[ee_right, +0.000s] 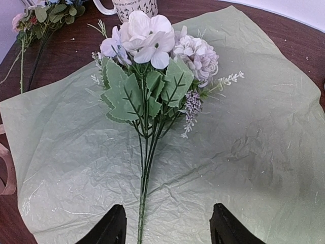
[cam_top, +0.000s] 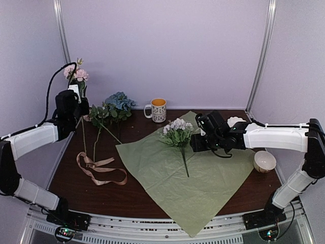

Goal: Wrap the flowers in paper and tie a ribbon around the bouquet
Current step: Pass from the left arm to the right

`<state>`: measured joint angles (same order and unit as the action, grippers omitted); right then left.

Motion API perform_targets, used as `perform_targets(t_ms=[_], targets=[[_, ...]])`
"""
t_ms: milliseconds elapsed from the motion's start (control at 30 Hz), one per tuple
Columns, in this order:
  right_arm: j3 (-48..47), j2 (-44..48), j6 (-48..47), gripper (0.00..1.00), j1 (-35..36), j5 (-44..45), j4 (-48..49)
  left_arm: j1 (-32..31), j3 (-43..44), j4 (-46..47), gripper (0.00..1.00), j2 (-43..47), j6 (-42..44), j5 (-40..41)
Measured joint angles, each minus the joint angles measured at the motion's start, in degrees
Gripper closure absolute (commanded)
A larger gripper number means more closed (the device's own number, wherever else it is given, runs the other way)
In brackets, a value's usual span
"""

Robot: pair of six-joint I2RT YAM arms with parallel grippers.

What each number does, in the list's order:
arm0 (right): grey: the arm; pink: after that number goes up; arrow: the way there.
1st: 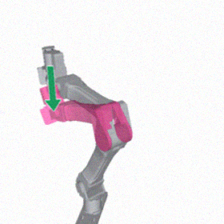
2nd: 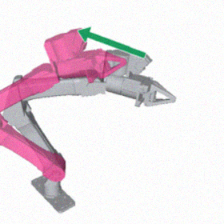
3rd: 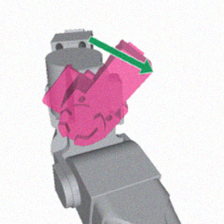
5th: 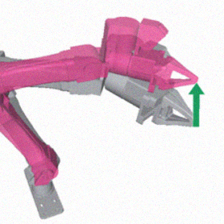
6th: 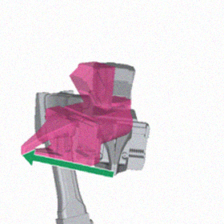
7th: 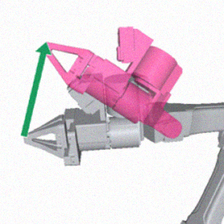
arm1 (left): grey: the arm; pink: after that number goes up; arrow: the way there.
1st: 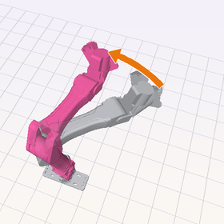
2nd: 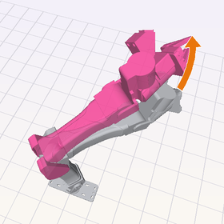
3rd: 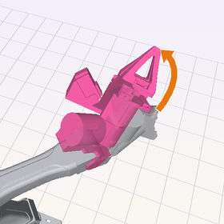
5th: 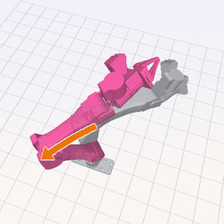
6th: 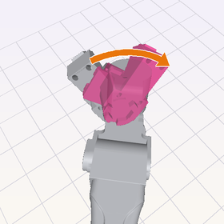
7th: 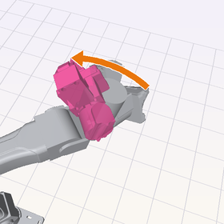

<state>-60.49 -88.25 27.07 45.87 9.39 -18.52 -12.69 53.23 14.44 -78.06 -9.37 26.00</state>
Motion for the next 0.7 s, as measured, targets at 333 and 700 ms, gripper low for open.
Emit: perform_targets(t_ms=[333,700], targets=[[2.8,5.2,-2.4,0.42,0.0,-1.4,3.1,0.1,-6.1,13.9,1.0,12.1,-1.7,-19.8],[3.4,11.5,-9.2,0.41,0.5,-16.1,14.2,-6.8,-6.1,27.6,1.0,16.2,-12.5,-38.4]])
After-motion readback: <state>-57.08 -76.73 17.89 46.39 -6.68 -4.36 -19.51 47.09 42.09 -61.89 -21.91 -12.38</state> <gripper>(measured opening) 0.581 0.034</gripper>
